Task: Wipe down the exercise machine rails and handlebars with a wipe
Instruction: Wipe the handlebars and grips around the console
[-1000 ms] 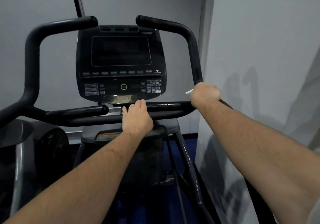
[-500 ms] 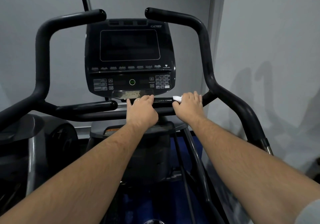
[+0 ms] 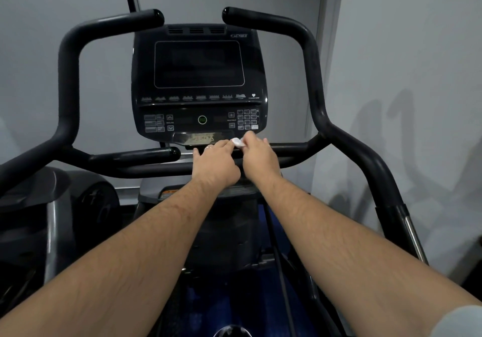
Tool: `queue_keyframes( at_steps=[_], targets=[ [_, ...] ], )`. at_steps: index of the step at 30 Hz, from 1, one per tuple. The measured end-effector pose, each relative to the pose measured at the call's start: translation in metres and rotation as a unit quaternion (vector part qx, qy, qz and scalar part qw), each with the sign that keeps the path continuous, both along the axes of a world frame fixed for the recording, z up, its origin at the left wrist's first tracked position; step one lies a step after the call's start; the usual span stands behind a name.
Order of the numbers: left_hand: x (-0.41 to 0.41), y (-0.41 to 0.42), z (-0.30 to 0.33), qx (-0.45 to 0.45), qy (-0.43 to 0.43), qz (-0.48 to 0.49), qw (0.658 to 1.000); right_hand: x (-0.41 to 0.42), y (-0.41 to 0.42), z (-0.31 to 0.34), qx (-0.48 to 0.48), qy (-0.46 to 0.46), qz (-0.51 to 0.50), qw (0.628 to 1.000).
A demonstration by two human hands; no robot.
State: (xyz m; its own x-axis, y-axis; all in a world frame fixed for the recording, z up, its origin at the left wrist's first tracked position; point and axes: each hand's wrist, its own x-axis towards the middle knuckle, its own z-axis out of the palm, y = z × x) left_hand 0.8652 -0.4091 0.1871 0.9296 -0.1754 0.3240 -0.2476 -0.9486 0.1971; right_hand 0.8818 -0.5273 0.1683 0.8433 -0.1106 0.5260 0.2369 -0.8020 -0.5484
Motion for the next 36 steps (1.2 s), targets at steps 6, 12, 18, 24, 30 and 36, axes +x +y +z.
queue_keyframes(
  at_steps=[6, 12, 18, 24, 30, 36],
  targets=[
    [0.004, 0.003, -0.004, -0.037, -0.003, -0.008, 0.999, 0.001, -0.009, -0.01, -0.084, -0.032, 0.061, 0.994],
    [-0.002, 0.004, -0.006, -0.069, 0.028, -0.005, 0.997, -0.001, -0.07, -0.002, -0.205, -0.015, -0.13, 0.97],
    [-0.009, 0.003, 0.0, -0.116, 0.048, -0.002, 0.992, 0.0, -0.076, 0.011, -0.166, 0.049, -0.182, 0.968],
    [-0.006, 0.007, 0.006, -0.116, 0.064, -0.006, 0.991, 0.01, -0.014, 0.01, -0.103, 0.021, -0.065, 0.992],
    [0.003, 0.02, 0.007, -0.189, 0.115, -0.028, 0.975, 0.011, 0.021, 0.005, -0.121, -0.04, 0.051, 0.991],
    [0.005, 0.023, -0.001, -0.232, 0.126, -0.056, 0.963, 0.018, -0.022, -0.015, -0.211, -0.071, 0.069, 0.973]
  ],
)
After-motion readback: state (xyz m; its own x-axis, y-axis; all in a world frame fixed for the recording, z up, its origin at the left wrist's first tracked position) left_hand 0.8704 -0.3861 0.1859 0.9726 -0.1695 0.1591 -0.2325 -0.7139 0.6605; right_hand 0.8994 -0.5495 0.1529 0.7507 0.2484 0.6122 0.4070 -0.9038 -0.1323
